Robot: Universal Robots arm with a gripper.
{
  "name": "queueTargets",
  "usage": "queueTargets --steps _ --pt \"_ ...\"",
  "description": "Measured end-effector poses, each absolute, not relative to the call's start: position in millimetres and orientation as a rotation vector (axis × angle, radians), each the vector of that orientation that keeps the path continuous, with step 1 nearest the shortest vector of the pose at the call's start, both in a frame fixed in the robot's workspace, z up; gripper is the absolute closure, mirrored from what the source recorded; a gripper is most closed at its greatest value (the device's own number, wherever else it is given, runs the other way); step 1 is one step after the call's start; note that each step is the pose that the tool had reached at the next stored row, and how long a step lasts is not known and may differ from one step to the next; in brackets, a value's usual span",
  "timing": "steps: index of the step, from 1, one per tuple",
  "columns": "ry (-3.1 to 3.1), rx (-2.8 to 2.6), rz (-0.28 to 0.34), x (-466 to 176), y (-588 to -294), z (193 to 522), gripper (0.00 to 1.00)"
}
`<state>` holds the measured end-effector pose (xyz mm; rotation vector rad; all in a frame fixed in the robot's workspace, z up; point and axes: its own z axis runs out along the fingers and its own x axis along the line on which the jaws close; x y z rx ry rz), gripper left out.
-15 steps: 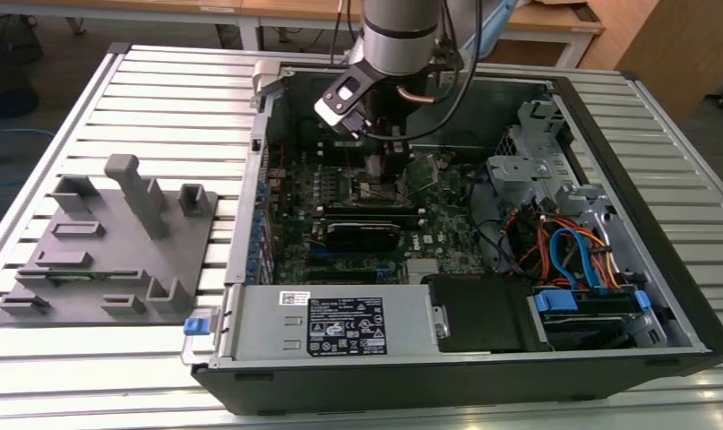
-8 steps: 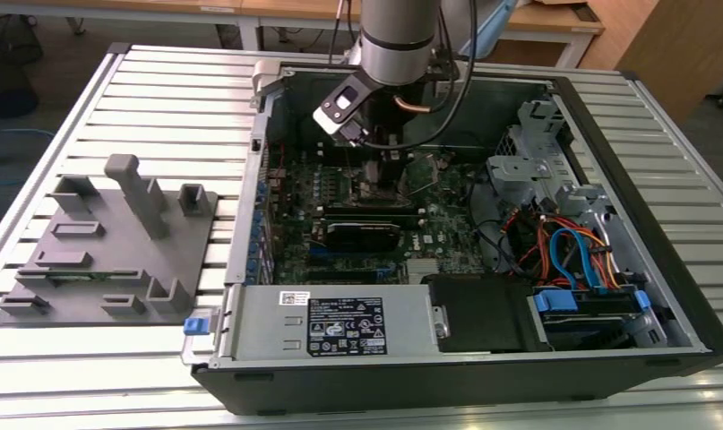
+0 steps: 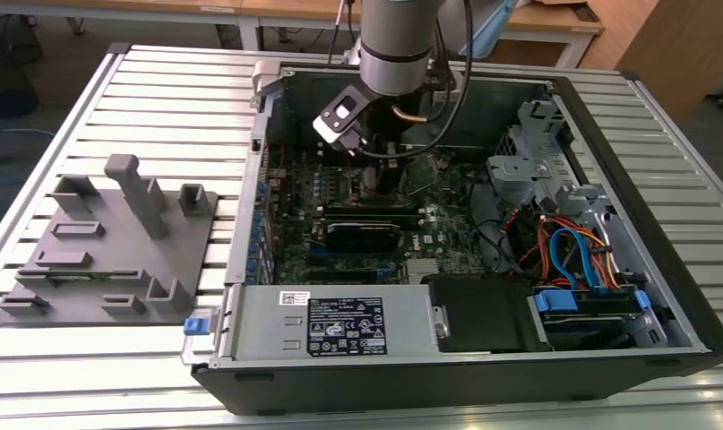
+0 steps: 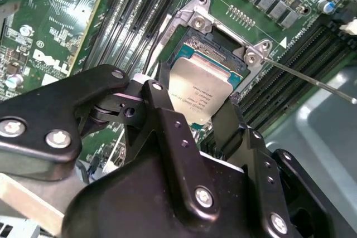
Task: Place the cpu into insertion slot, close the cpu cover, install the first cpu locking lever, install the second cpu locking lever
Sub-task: 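Place the cpu into insertion slot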
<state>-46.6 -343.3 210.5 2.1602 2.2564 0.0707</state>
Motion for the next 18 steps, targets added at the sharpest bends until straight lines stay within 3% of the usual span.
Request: queueTargets --steps 18 --pt "2.229 2.189 0.068 -48 -343 198 0.46"
